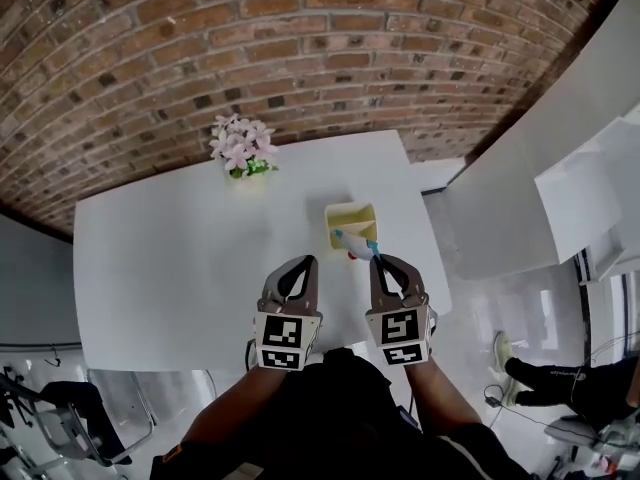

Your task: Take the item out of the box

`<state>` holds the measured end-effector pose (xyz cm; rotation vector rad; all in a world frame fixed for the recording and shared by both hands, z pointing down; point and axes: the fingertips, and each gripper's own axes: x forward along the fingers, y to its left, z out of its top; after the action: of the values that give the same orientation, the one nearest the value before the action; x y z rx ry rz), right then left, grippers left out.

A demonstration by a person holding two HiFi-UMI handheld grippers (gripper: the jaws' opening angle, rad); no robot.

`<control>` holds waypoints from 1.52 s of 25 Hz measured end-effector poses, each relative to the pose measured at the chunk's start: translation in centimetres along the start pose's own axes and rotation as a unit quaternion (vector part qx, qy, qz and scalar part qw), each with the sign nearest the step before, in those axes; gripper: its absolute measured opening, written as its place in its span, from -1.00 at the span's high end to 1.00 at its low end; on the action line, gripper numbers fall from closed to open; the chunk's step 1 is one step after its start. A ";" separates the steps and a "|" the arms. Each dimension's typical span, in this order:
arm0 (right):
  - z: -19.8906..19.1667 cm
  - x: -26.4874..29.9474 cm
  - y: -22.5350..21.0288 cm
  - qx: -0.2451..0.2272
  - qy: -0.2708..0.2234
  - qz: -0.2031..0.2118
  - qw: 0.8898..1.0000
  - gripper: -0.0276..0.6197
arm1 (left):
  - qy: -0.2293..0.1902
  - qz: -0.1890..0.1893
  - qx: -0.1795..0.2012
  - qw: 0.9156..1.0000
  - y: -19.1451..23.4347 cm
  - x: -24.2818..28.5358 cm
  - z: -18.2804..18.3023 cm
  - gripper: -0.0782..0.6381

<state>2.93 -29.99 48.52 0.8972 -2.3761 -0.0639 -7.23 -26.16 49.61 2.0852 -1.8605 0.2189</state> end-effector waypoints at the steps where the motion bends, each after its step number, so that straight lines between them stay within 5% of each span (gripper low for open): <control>1: -0.1 -0.4 0.5 0.001 0.001 -0.002 1.000 0.91 | 0.000 -0.003 0.000 1.000 0.0 -0.5 -0.1 0.77; 18: -1.5 -6.4 11.6 0.105 0.007 -0.013 0.994 0.91 | -0.004 -0.048 0.024 0.999 0.7 -10.7 -2.3 0.77; 24: -2.7 -8.9 14.5 0.139 0.009 -0.031 0.990 0.91 | -0.001 -0.077 0.003 0.997 0.0 -14.3 -4.0 0.77; 38: -3.5 -16.7 12.0 0.171 -0.027 -0.073 0.982 0.91 | -0.021 -0.123 0.023 0.992 -7.0 -16.1 -1.8 0.77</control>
<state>7.74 -9.88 45.81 1.2443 -2.4084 0.2730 -2.25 -9.87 44.91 2.3418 -1.6132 0.1592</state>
